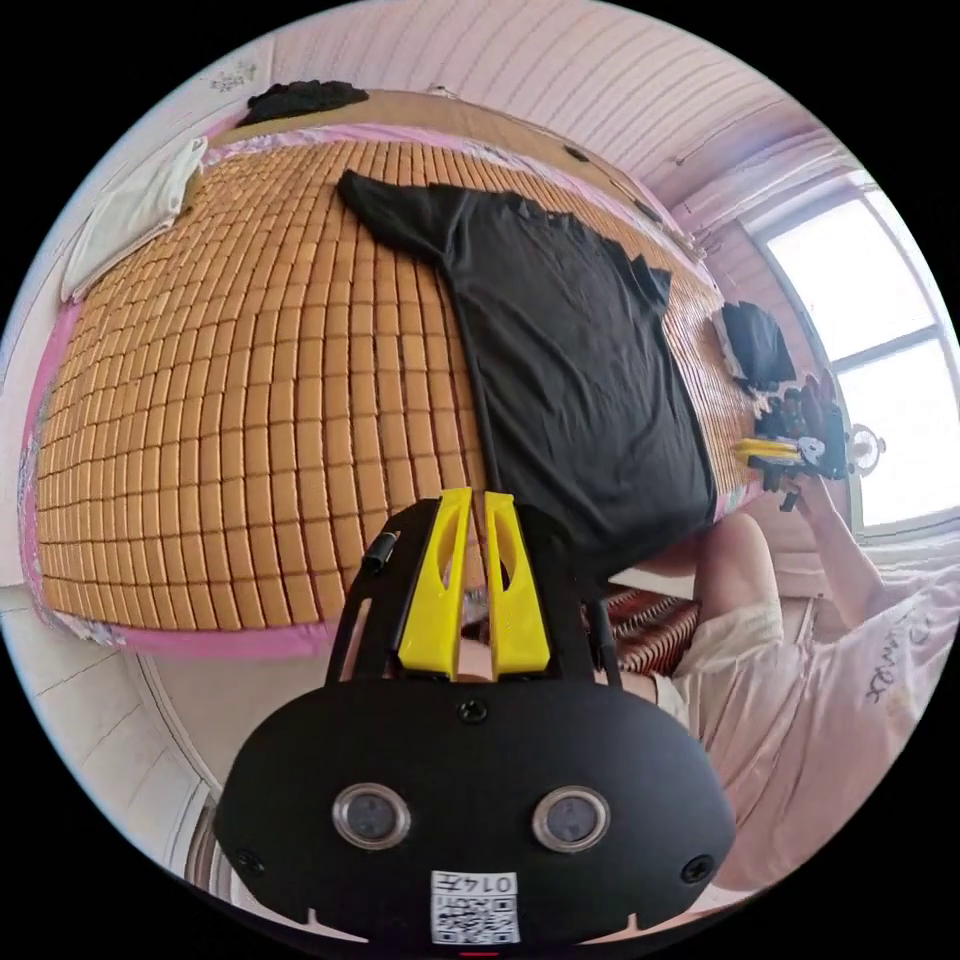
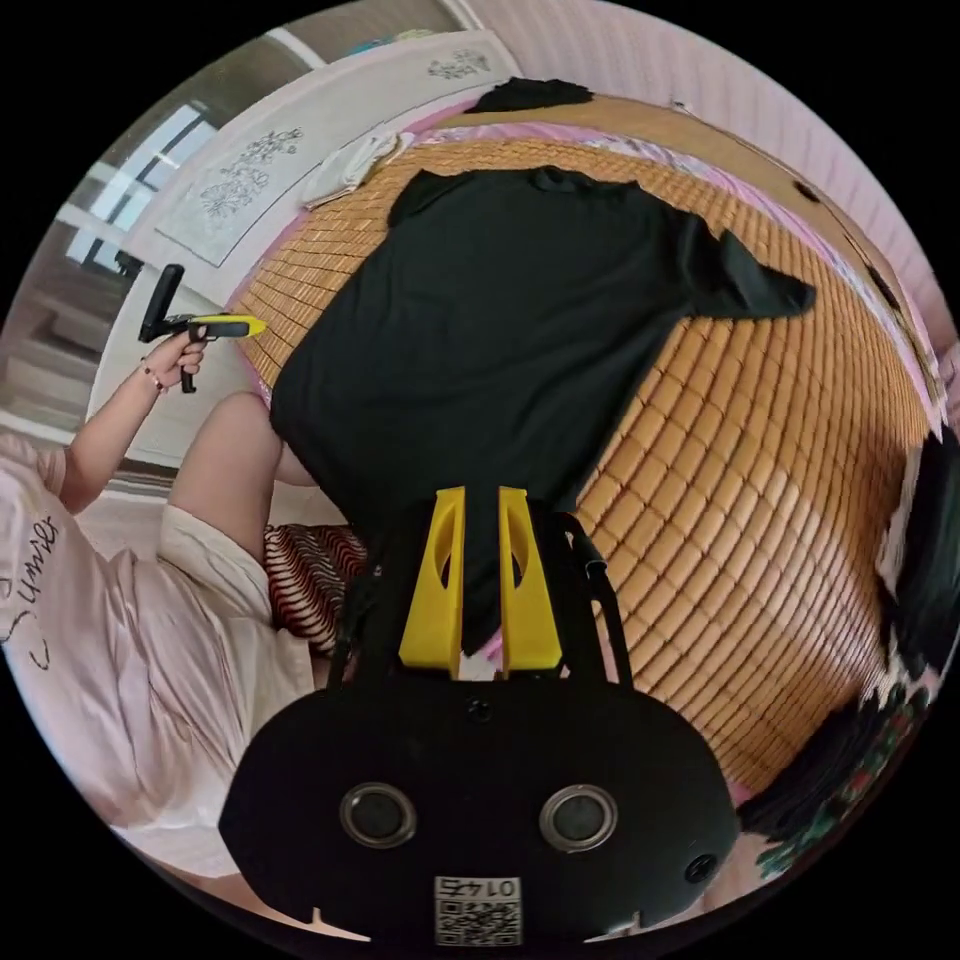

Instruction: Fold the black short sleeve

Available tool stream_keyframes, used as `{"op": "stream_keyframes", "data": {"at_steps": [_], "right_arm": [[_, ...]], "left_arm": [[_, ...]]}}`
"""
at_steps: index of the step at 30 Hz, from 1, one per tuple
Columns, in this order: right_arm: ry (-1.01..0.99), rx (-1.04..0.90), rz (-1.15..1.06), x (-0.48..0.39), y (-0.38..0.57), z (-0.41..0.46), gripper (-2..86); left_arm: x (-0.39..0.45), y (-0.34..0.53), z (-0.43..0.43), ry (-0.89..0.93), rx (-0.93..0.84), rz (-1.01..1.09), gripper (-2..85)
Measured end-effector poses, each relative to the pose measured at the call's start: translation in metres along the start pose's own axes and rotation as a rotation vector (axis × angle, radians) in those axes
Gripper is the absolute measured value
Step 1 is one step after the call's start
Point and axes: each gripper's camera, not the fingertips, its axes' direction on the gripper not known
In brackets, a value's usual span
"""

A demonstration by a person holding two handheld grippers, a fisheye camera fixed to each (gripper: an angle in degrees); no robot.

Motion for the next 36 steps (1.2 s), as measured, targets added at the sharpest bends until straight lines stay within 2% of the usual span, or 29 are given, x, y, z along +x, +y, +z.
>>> {"op": "stream_keyframes", "data": {"at_steps": [4,10,14,16,18,21,25,29,31,36], "right_arm": [[-0.091,0.087,-0.229,-0.008,-0.178,0.013,6.8],[-0.109,0.131,-0.315,-0.055,-0.400,0.046,8.8],[-0.014,0.067,-0.288,-0.080,-0.482,0.077,10.7],[0.062,-0.028,-0.254,-0.083,-0.509,0.102,9.6],[0.051,-0.065,-0.241,-0.077,-0.516,0.108,6.3],[-0.105,-0.017,-0.176,-0.055,-0.511,0.090,2.0],[-0.237,0.189,-0.085,-0.027,-0.455,0.014,1.3],[-0.158,0.241,0.062,0.006,-0.376,-0.024,2.2],[-0.100,0.173,0.103,0.023,-0.337,-0.029,4.2],[-0.104,0.081,0.124,0.034,-0.323,-0.036,6.9]], "left_arm": [[-0.026,-0.060,0.006,0.044,0.107,-0.066,3.3],[-0.050,-0.125,0.002,0.061,0.127,-0.101,4.0],[-0.060,-0.133,-0.011,0.074,0.137,-0.138,2.8],[-0.063,-0.133,-0.015,0.091,0.133,-0.159,2.3],[-0.064,-0.134,-0.020,0.101,0.107,-0.151,2.1],[-0.064,-0.138,-0.032,0.100,0.093,-0.136,1.9],[-0.055,-0.143,-0.047,0.143,0.114,-0.109,2.3],[-0.029,-0.150,-0.052,0.186,0.139,-0.039,4.2],[-0.020,-0.153,-0.046,0.203,0.134,-0.017,5.4],[-0.005,-0.174,-0.035,0.166,0.100,0.015,6.4]]}}
